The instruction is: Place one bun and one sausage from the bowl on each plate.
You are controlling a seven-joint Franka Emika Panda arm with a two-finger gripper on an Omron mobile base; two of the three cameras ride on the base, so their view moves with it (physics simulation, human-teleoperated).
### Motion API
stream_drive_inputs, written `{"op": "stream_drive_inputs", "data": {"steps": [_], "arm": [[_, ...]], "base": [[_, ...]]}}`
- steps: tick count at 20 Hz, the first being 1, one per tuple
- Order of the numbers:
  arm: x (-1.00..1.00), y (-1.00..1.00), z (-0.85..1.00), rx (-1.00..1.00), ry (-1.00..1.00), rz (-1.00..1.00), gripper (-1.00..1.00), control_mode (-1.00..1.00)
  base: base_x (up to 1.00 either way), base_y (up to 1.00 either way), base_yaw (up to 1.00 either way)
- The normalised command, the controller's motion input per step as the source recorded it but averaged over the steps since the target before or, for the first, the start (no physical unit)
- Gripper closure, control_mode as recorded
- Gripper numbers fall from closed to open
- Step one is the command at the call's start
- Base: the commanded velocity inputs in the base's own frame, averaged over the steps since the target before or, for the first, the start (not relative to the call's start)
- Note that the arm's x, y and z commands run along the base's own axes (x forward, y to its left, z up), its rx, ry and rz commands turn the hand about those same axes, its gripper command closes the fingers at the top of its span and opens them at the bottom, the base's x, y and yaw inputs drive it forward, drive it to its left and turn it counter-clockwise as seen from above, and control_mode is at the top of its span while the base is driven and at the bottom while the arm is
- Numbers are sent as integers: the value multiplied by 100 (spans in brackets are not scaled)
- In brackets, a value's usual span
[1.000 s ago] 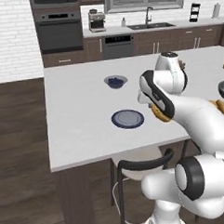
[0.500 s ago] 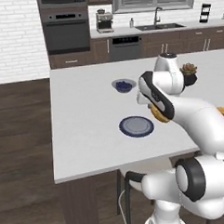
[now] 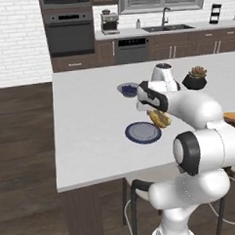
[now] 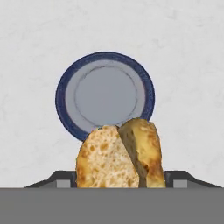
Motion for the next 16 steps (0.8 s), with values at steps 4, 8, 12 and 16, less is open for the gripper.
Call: {"op": "stream_drive_inputs", "data": {"steps": [4,8,12,16], "arm": [[100,-3,-68,0,11,6,100,-100],[100,0,-55,0,14,9,100,-100],[79,3,-47,0,13,3,100,-100],[8,-5,-6,0,2,-1,100,-100]], "base": [[0,0,0],[0,0,0],[0,0,0],[0,0,0]]}}
